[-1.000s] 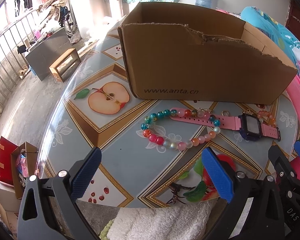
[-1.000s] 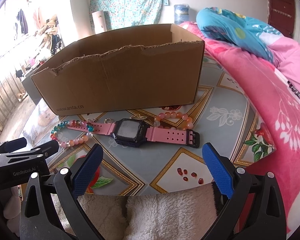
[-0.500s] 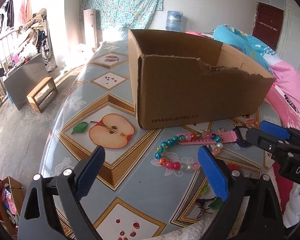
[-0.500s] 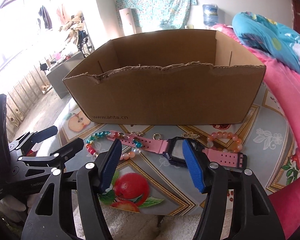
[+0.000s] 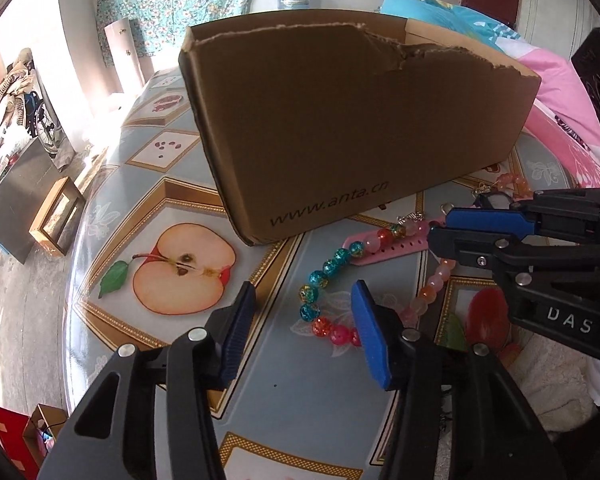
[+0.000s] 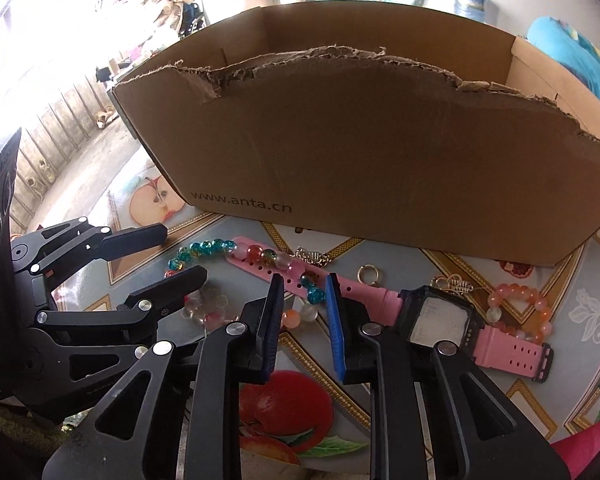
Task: Organize jewelry
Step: 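Grasp the multicolour beaded bracelet with the right tool and lift it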
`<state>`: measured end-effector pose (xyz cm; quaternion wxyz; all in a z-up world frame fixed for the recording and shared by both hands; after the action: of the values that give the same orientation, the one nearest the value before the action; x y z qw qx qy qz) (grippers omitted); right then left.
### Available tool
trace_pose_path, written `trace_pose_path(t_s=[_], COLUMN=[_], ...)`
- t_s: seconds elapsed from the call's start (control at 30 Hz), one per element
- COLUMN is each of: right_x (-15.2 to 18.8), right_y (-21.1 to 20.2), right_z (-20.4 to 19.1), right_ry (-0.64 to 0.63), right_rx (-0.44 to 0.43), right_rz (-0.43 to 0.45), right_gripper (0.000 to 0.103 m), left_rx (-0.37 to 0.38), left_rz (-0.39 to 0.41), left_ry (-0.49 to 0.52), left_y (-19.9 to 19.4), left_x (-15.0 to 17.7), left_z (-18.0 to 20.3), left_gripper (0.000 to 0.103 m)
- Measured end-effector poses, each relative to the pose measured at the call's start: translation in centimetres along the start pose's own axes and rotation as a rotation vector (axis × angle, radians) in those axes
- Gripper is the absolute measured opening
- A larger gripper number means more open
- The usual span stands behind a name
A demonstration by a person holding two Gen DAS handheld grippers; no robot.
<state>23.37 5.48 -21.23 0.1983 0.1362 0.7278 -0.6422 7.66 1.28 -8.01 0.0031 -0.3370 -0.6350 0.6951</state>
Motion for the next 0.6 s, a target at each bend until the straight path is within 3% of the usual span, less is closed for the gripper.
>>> trace_pose_path(t_s=[0.13, 0.2, 0.27, 0.43, 0.6], right_x=[-0.4, -0.3, -0.4, -0.2, -0.8], right_y=[0.7, 0.7, 0.7, -1.0, -5.6], right_z=[-0.8, -0.9, -0.9, -0.7, -1.1], right_ry=[-0.025, -0.042, -0.042, -0.026, -0.038], right_rx=[0.021, 0.042, 0.034, -0.011, -0.057], right_rz=[-0.003, 0.003, 0.005, 0.027, 0.108], right_gripper=[0.015, 0.009, 0.008, 0.007, 0.007], left_rx=[0.011, 0.008, 0.008, 0.052, 0.198], left_rz=[-0.004, 0.000, -0.004, -0.002, 0.056], left_ry=[0.020, 0.032, 0.043, 0.034, 0.009], left_y=[0.2, 0.2, 0.1, -1.9, -6.8], left_x=[-0.4, -0.6, -0.5, -0.5, -1.7], left_z=[0.5, 0.9, 1.0, 0.9, 0.1], left_gripper=[0.037, 0.018, 0.010, 0.009, 0.009])
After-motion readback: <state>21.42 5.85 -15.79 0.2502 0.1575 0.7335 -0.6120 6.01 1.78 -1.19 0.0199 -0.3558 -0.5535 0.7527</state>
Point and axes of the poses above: each gripper's, at about its wrist camera, not at the fingertips, and y roughly the way its jaws point, z to its right, x to its underside, the point moved 6 cm from there along y, roughly the way its jaws point, and after that the axes turned 9 degrees about -z, right-handed, at the moved point
